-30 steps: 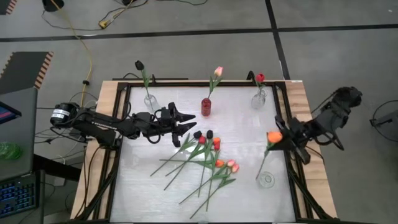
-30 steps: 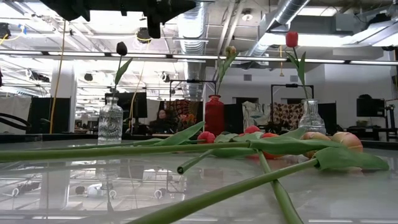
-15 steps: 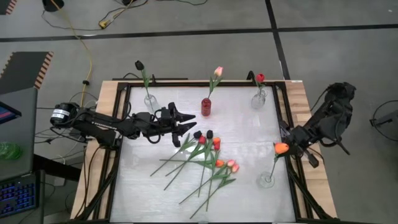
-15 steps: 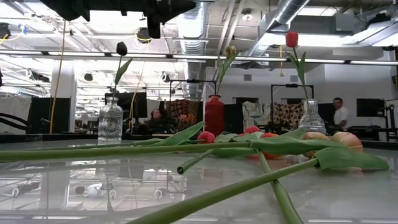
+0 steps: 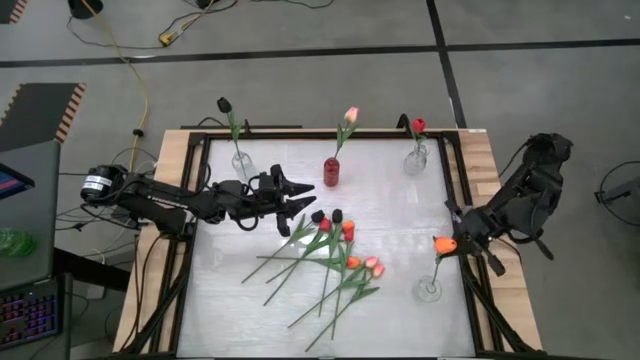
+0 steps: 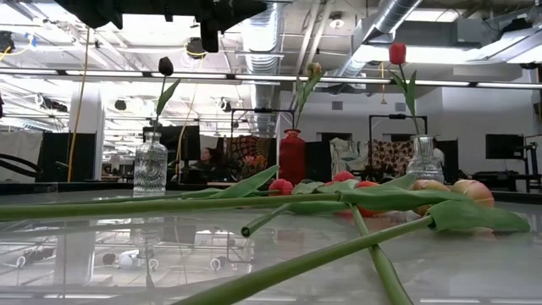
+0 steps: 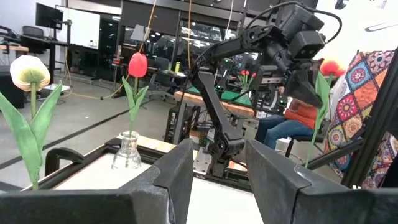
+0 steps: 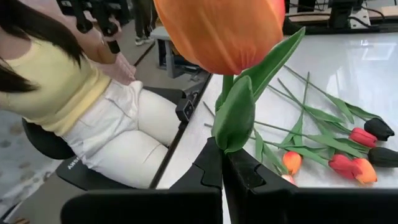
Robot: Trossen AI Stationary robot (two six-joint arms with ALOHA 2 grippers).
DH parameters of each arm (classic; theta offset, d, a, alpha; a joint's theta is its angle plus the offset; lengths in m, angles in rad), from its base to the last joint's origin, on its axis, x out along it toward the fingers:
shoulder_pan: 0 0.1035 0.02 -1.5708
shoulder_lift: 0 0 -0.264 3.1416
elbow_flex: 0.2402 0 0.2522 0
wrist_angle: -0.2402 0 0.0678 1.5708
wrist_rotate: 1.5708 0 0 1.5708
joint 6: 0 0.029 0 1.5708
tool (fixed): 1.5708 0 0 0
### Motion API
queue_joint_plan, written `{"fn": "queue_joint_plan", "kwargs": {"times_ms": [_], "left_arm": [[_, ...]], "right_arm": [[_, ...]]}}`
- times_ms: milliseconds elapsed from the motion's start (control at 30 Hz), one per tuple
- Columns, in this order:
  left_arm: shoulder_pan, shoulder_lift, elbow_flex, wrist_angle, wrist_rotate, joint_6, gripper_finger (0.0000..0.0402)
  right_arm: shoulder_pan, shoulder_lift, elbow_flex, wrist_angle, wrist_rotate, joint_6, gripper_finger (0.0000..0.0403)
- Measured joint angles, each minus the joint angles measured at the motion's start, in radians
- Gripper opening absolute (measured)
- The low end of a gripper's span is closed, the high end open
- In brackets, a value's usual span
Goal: Sort flowers into vase by color
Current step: Put the top orange flower into the bottom transparent vase
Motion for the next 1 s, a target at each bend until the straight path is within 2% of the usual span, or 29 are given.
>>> {"fn": "queue_joint_plan", "kwargs": {"times_ms": [367, 567, 1000], "left_arm": [[0.000, 0.000, 0.000, 0.000, 0.000, 0.000, 0.0133], [0.000, 0.000, 0.000, 0.000, 0.000, 0.000, 0.0133], [0.000, 0.000, 0.000, 0.000, 0.000, 0.000, 0.0133]], "right_arm": [[0.000, 0.105, 0.000, -0.001, -0.007, 0.012, 0.0026], [0.000, 0.110, 0.000, -0.003, -0.048, 0.107, 0.0043], [0.000, 0.110, 0.000, -0.018, -0.058, 0.107, 0.0051]]}}
